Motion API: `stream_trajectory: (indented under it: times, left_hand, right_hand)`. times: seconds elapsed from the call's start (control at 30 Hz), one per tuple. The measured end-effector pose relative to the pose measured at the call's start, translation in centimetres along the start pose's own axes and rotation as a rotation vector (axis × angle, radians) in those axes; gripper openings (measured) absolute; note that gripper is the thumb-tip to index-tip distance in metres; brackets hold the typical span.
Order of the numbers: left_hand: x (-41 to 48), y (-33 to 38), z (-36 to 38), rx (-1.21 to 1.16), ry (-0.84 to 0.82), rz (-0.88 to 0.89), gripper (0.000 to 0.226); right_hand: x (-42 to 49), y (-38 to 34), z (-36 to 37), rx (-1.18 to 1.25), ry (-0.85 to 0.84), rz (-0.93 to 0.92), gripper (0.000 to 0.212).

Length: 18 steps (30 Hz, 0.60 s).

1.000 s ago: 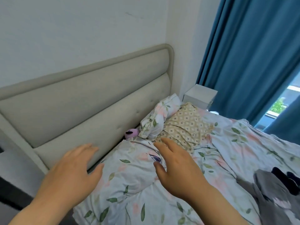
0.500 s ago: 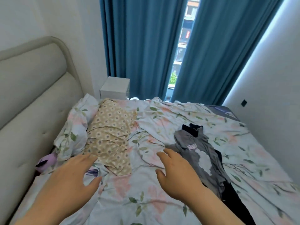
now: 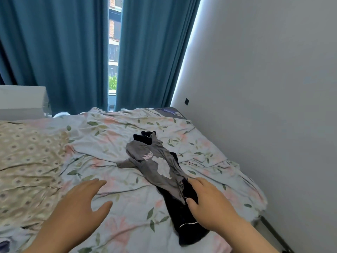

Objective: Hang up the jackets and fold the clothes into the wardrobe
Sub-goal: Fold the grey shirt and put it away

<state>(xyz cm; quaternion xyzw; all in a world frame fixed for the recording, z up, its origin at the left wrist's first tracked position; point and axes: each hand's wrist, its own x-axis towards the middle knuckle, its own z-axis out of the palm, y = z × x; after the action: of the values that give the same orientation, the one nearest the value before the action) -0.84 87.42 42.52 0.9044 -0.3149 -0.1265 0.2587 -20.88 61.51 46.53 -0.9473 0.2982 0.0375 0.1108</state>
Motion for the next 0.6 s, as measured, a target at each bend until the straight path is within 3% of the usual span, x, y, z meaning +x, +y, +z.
stream_trajectory:
  times: [0.3, 0.6]
  left_hand:
    - [5.0, 8.6, 7.0, -0.066, -0.078, 0.013, 0.055]
    - [14.3, 19.2, 23.4, -0.187, -0.222, -0.199, 0.054]
  right_hand:
    - [2.9, 10.8, 1.5, 0.139, -0.047, 0.09, 0.055]
    - [14.3, 28.2, 7.5, 0.271, -0.273, 0.044, 0.057]
